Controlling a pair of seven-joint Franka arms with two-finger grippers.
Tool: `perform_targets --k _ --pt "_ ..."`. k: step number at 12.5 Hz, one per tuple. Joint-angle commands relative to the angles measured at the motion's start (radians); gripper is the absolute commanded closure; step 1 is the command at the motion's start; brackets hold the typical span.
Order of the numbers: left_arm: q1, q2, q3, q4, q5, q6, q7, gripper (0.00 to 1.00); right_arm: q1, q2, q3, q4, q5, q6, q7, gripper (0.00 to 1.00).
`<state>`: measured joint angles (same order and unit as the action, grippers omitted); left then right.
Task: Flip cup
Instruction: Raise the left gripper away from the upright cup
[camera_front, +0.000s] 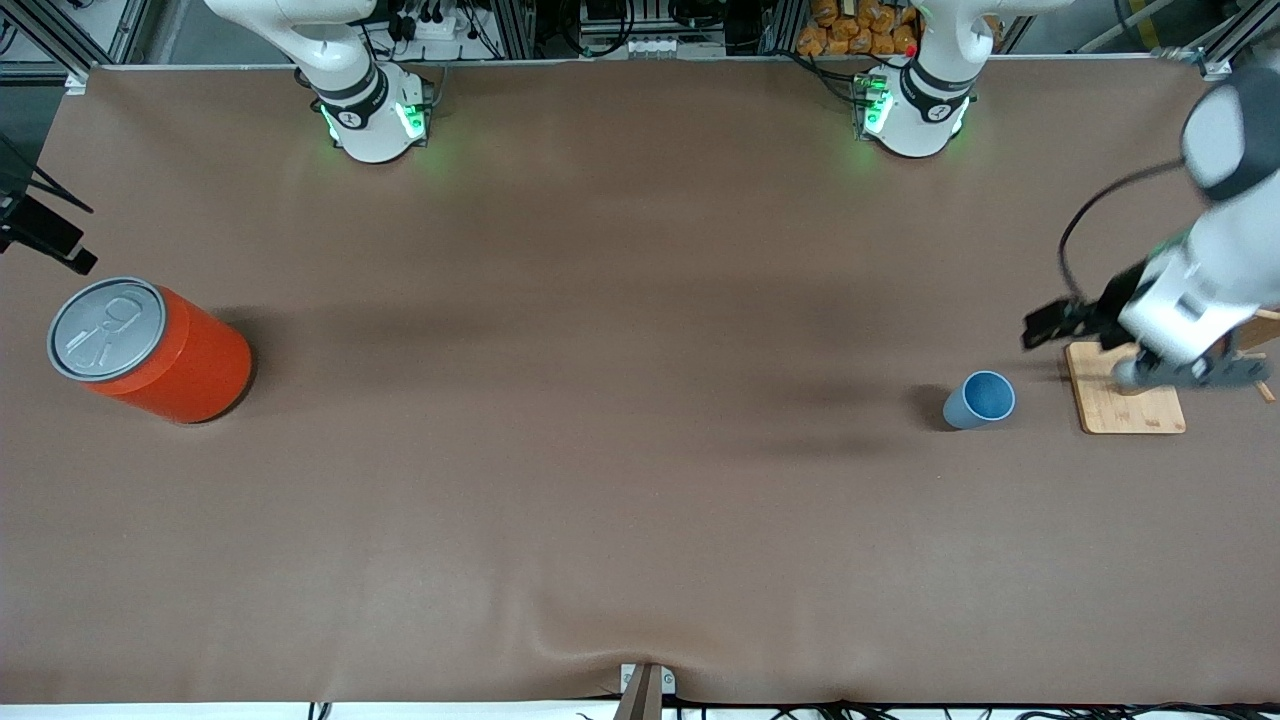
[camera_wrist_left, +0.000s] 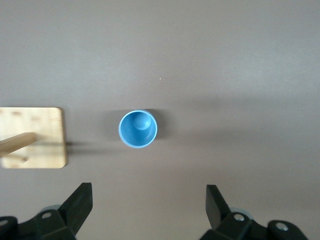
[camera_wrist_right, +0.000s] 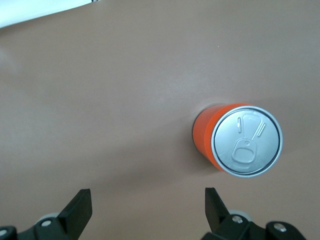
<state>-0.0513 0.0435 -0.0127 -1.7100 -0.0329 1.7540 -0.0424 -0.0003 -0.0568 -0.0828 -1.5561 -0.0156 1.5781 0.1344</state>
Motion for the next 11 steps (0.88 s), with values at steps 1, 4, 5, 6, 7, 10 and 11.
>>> perform_targets --k 1,4,5,6,7,10,11 --pt "-0.001 -0.097 -0.024 0.018 0.034 -0.091 -0.046 0.0 -0.012 -0.017 0.008 -0.01 -0.014 -0.01 -0.055 0.0" --pt "0.008 -0.209 -0.075 -0.04 0.033 -0.122 -0.128 0.0 -0.01 -0.015 0.009 -0.01 -0.009 -0.017 -0.056 0.0" --pt "0.01 -0.232 -0.081 -0.051 0.033 -0.131 -0.126 0.0 -0.009 -0.017 0.009 -0.01 -0.009 -0.017 -0.058 0.0" --pt "0.008 -0.232 -0.081 -0.04 0.034 -0.163 -0.114 0.0 -0.009 -0.017 0.009 -0.01 -0.009 -0.017 -0.059 0.0" --pt "0.008 -0.229 -0.081 -0.03 0.034 -0.174 -0.116 0.0 -0.01 -0.017 0.009 -0.01 -0.009 -0.018 -0.062 0.0" --pt "0.024 -0.214 -0.066 0.013 0.034 -0.192 -0.116 0.0 -0.01 -0.017 0.011 -0.01 -0.007 -0.018 -0.088 0.0" --pt "0.025 -0.208 -0.064 0.026 0.039 -0.211 -0.114 0.0 -0.01 -0.017 0.011 -0.01 -0.007 -0.018 -0.088 0.0"
